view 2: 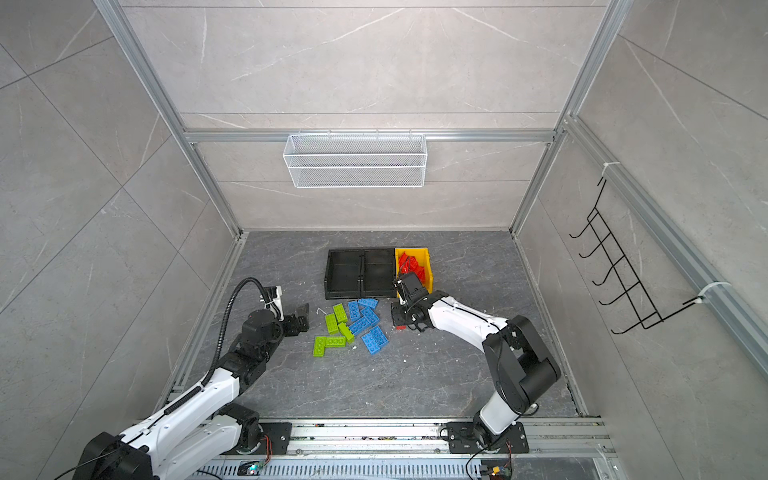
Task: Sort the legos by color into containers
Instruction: 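Lower the right gripper onto the red rectangular brick and close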
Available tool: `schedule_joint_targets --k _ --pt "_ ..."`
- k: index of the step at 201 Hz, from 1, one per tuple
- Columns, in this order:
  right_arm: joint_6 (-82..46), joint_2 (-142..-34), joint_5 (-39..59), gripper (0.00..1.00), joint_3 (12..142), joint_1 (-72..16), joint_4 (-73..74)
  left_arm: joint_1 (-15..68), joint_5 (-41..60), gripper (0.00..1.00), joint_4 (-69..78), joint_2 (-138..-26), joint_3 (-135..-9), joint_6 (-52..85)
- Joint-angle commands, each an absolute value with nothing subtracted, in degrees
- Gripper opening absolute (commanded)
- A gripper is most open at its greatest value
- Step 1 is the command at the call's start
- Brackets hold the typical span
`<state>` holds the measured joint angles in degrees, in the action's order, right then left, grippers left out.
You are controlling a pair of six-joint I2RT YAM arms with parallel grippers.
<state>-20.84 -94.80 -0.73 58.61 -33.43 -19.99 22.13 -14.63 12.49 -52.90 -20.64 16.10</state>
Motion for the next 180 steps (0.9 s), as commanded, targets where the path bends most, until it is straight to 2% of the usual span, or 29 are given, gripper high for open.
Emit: schedule_joint_targets --k 1,38,112,180 --pt "-19.3 -97.4 -3.1 0.5 61.0 -34.0 -22.8 22.1 -14.6 0.99 15.4 -53.3 -21.2 16.1" --pt "-18.6 -100.7 -5.5 0.5 62.1 -34.5 -23.6 22.1 -14.3 0.99 15.9 -54.4 -21.4 16.4" --pt "-18.4 -104.0 -3.9 0.48 62.8 -35.3 -21.4 22.1 -15.0 0.99 15.7 -54.4 -21.4 16.3" --pt "-18.7 -101.7 -5.2 0.36 61.4 -35.3 -19.9 22.1 -15.0 0.99 15.4 -54.0 -21.4 16.3"
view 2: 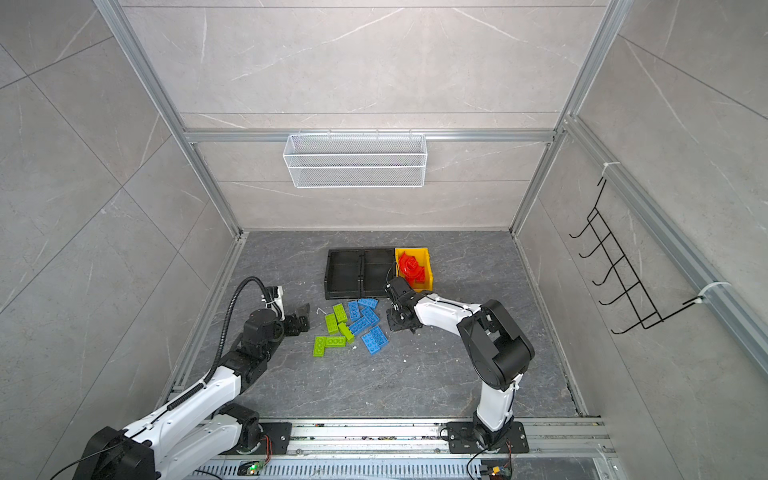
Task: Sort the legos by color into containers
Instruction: 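Lower the right gripper onto the red rectangular brick and close, then carry the red brick into the yellow bin and open the right gripper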
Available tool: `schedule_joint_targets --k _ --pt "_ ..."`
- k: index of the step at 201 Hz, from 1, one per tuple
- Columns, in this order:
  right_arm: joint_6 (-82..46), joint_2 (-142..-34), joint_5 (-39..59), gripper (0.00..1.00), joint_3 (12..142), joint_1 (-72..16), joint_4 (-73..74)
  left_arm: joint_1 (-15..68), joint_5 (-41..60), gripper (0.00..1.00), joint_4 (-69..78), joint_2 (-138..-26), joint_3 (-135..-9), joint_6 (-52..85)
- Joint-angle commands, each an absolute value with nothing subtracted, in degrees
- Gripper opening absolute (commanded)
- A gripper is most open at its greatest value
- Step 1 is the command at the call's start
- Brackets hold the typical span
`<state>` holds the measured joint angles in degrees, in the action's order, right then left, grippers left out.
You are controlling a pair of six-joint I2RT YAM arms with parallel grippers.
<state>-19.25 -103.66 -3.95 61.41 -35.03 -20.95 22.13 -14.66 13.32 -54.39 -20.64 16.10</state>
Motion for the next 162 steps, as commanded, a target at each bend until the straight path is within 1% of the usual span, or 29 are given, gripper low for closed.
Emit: schedule_joint_targets --k 1,29,60,83,94,106,162 --pt "-18.8 -101.4 -5.2 0.35 61.3 -35.3 -19.7 22.1 -15.0 0.99 15.4 -53.9 -21.4 16.3" --pt "-18.4 -96.4 -2.4 0.31 60.6 -33.7 -18.5 22.1 -15.1 0.99 15.3 -53.4 -21.3 16.3" --pt "-16.8 -91.2 0.1 0.31 62.1 -29.7 -19.6 22.1 -14.9 0.99 14.6 -54.2 -21.9 16.5" --pt "-14.9 -90.3 3.6 0.32 64.8 -24.8 -20.2 22.1 -14.7 0.99 14.2 -54.5 -22.5 16.6" --pt "-14.1 -91.5 5.5 0.32 66.8 -22.0 -20.0 22.1 -14.5 0.99 14.1 -54.3 -22.5 16.5" --pt "-12.7 -93.3 5.3 0.32 69.7 -20.3 -20.4 22.1 -14.7 0.99 14.1 -53.9 -22.3 16.4" --pt "-8.8 -105.1 2.0 0.32 81.6 -19.2 -20.8 22.1 -15.7 0.99 14.1 -53.2 -21.8 16.2"
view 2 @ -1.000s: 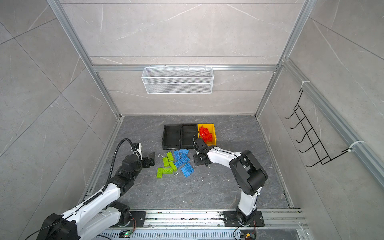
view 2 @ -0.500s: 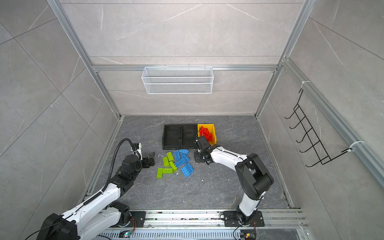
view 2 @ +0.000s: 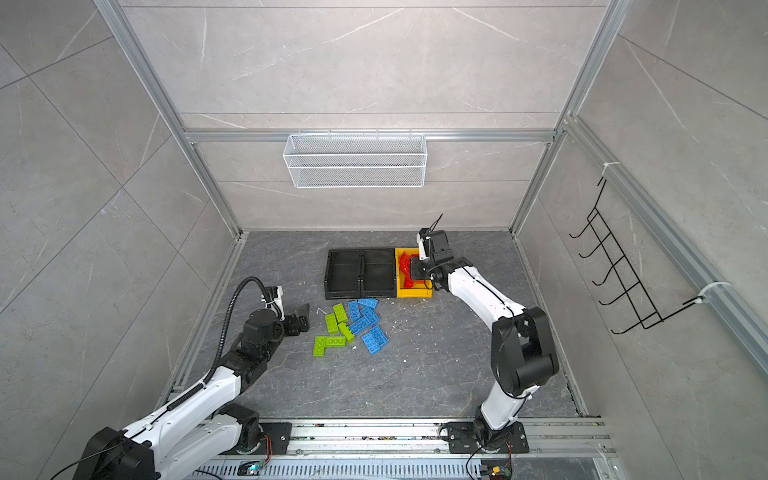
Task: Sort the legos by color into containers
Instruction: 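Carry the red brick into the yellow bin and open the right gripper, then move the right gripper back over the blue bricks in the pile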
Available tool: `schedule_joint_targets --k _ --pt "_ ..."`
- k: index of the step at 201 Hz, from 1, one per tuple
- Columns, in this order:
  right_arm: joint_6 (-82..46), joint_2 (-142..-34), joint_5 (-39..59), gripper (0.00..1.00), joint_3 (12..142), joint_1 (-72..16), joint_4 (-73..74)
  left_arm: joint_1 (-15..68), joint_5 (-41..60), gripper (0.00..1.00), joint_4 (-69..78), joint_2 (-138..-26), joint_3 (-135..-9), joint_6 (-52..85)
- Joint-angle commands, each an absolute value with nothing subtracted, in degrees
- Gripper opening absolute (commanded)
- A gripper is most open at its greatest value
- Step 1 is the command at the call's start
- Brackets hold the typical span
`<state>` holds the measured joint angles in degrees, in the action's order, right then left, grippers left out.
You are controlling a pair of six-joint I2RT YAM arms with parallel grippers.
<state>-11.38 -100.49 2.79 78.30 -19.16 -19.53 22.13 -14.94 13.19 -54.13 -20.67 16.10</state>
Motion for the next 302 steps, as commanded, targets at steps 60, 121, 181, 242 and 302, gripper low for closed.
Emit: schedule_joint_targets --k 60,121,181,242,302 --pt "-10.6 -110.6 1.1 0.34 83.7 -18.6 -19.1 22.1 -15.7 0.99 14.1 -52.3 -21.5 16.4" --pt "-11.4 -112.0 1.4 0.52 85.7 -18.1 -19.9 22.1 -15.6 0.99 14.3 -52.5 -21.5 16.1" --pt "-11.3 -104.6 3.8 0.58 83.3 -18.4 -20.9 22.1 -15.6 0.99 14.8 -52.4 -21.2 16.2" --pt "-7.2 -95.2 8.8 0.58 69.5 -31.9 -18.5 22.1 -15.4 0.99 15.0 -52.6 -21.1 16.3" --pt "-14.3 -91.8 4.6 0.55 58.1 -43.3 -15.9 22.0 -15.6 0.99 16.4 -53.7 -20.7 15.7"
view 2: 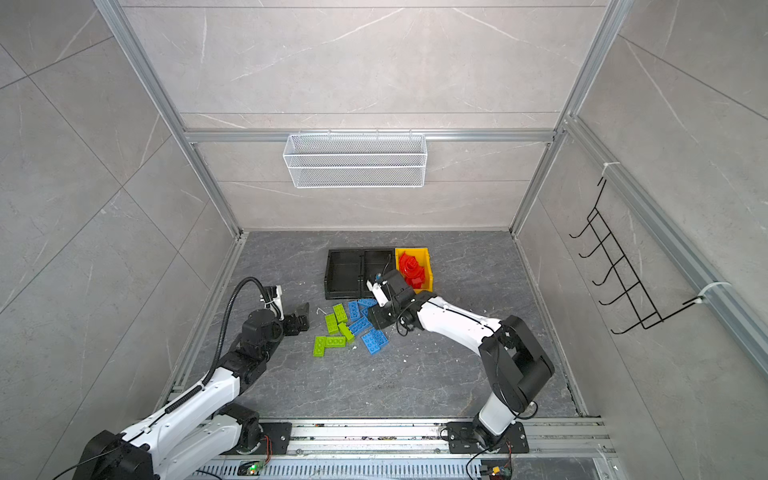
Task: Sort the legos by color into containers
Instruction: 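Move the right gripper back over the blue bricks in the pile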
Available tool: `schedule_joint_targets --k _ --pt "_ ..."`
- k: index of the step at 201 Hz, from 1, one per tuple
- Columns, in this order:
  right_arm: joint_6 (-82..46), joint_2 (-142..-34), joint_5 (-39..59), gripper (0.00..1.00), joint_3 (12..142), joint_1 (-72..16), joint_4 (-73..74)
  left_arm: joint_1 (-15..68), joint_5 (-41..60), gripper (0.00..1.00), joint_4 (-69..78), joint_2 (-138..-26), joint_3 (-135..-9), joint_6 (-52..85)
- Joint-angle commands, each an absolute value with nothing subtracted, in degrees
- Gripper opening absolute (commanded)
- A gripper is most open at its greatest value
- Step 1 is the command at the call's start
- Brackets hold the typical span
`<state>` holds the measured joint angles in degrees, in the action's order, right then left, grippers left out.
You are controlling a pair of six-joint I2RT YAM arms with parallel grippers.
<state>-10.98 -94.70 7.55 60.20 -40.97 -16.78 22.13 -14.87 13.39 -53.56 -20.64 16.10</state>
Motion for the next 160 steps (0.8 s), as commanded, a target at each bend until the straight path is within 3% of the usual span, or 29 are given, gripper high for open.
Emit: schedule_joint_targets --k 1,23,108,160 --pt "-14.4 -91.8 4.5 0.55 58.0 -43.5 -16.0 22.1 -15.6 0.99 16.5 -53.7 -20.7 15.7" --pt "-15.6 -92.0 4.3 0.51 55.4 -43.8 -15.0 22.1 -15.8 0.99 16.6 -53.8 -20.6 15.7" --pt "-14.4 -95.7 1.8 0.52 55.0 -43.6 -13.0 22.0 -15.1 0.99 16.4 -54.2 -21.1 15.7" --pt "-16.8 -98.1 2.1 0.43 54.2 -43.2 -11.5 22.1 -15.5 0.99 16.1 -54.1 -21.1 15.8"
